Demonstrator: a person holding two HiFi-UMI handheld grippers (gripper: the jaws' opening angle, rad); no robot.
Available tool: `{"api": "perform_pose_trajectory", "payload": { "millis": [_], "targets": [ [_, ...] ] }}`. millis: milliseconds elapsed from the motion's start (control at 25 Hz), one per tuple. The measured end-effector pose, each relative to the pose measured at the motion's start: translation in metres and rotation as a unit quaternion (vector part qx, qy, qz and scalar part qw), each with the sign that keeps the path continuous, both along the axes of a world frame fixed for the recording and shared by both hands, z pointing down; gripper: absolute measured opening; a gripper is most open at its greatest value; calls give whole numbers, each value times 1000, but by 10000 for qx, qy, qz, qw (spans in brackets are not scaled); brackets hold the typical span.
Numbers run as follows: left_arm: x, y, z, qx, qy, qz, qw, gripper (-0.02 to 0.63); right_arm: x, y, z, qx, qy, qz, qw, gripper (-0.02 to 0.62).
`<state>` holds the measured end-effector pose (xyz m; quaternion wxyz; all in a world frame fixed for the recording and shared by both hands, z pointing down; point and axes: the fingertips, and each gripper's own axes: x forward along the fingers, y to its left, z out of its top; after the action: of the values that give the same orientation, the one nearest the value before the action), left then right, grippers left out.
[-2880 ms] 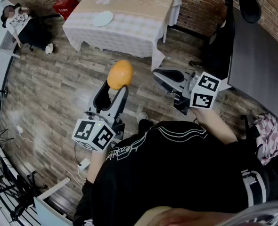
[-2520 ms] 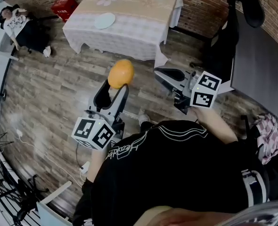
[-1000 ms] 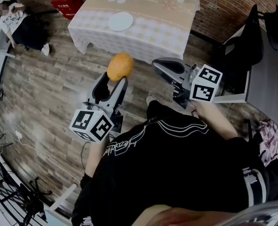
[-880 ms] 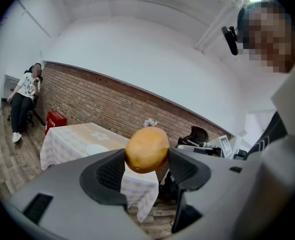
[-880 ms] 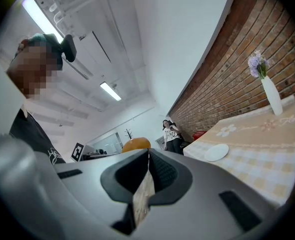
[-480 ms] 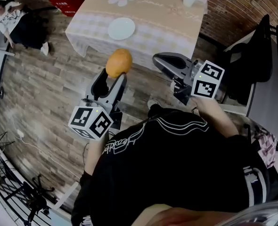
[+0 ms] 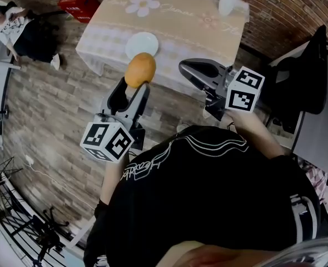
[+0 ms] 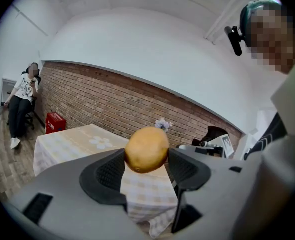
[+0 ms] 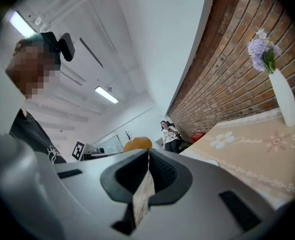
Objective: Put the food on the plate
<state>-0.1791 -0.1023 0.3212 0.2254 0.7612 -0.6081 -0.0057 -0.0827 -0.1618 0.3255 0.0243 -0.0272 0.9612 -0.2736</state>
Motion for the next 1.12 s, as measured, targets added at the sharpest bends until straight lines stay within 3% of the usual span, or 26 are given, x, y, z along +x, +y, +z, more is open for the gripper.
{"api": "perform_pose_trajectory", "payload": {
  "millis": [360,720,1120],
  "targets": [
    [-10,-25,-3,83,-162,-128,9998,267,-7,-20,-4,237,-7,-115,9997,-3],
    [-31,-51,10,-49,-258,21,9997,267,-19,-38,7,102,90,109,9998,-3],
    [-61,-94,42,-334,-97,205,9992,267,-44,-63,31,-175,310,335,9988,-3]
  ]
}}
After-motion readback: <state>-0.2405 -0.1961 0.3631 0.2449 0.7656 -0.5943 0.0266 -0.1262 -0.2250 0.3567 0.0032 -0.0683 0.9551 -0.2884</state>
